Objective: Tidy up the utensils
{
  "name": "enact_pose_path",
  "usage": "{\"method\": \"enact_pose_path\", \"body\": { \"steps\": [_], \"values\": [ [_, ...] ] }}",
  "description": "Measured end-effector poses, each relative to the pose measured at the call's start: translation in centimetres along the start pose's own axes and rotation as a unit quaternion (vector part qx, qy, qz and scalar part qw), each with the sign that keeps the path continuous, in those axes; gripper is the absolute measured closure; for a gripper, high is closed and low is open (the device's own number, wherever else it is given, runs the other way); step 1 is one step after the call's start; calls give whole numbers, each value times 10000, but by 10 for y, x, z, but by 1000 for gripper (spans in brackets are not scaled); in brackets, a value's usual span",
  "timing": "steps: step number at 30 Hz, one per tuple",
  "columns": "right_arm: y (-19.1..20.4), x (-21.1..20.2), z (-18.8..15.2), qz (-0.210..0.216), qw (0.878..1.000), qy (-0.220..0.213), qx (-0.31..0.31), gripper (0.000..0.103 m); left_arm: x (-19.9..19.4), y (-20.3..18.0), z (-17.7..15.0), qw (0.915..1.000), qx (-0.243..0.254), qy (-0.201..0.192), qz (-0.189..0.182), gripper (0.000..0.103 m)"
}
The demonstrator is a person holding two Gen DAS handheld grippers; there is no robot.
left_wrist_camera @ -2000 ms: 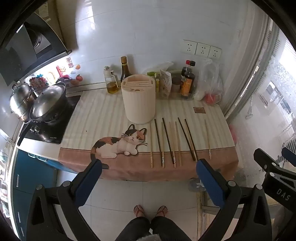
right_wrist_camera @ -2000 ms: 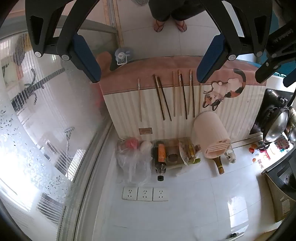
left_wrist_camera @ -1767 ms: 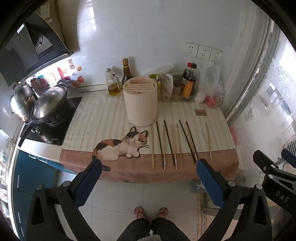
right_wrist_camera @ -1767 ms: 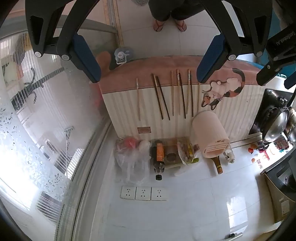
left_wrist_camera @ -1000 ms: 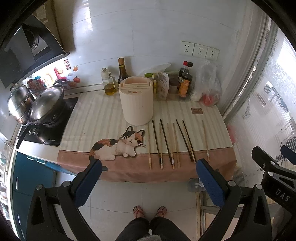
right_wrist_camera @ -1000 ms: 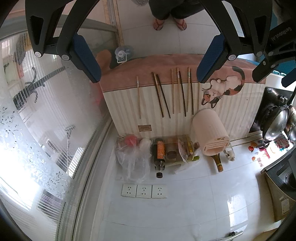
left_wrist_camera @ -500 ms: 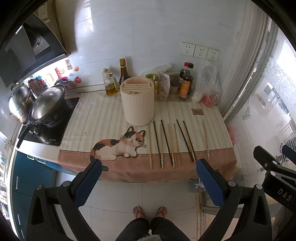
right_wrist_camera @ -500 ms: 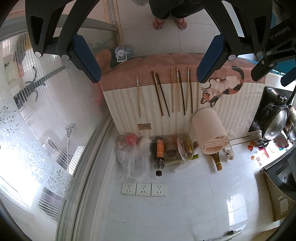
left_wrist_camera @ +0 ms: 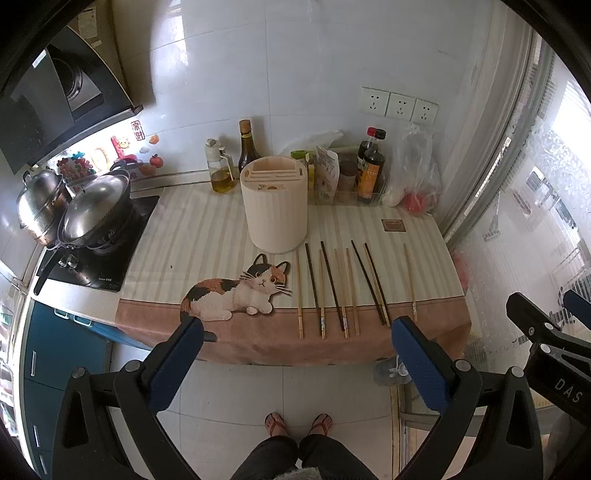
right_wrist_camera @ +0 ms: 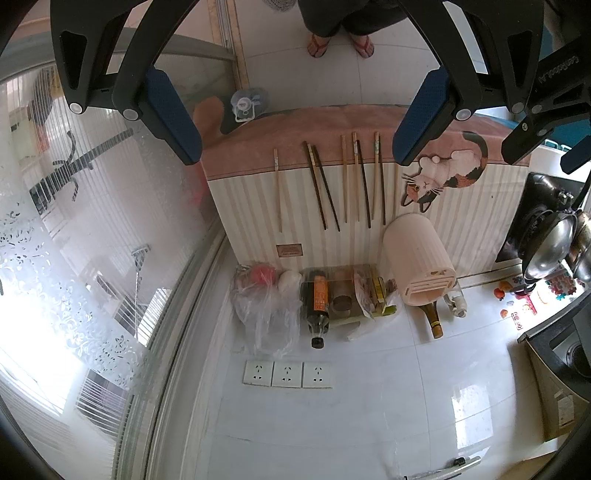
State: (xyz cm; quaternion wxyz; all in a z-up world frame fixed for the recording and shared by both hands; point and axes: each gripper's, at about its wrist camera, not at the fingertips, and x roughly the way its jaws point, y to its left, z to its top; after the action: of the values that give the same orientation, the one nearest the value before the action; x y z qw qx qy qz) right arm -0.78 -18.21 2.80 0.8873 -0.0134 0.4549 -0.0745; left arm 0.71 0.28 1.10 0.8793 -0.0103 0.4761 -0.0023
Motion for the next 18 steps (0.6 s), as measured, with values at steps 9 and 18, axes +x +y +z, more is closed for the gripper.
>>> {"method": "enact_pose_path", "body": {
  "steps": [9,18],
  "values": [
    [0,-2,0,7,10000,-22,6,0,-4,-2,5,10000,-28,-59,30,0],
    [-1,-7,4,5,10000,-41,2,0,-10,0,4,9999,-51,-153,20,0]
  ]
}}
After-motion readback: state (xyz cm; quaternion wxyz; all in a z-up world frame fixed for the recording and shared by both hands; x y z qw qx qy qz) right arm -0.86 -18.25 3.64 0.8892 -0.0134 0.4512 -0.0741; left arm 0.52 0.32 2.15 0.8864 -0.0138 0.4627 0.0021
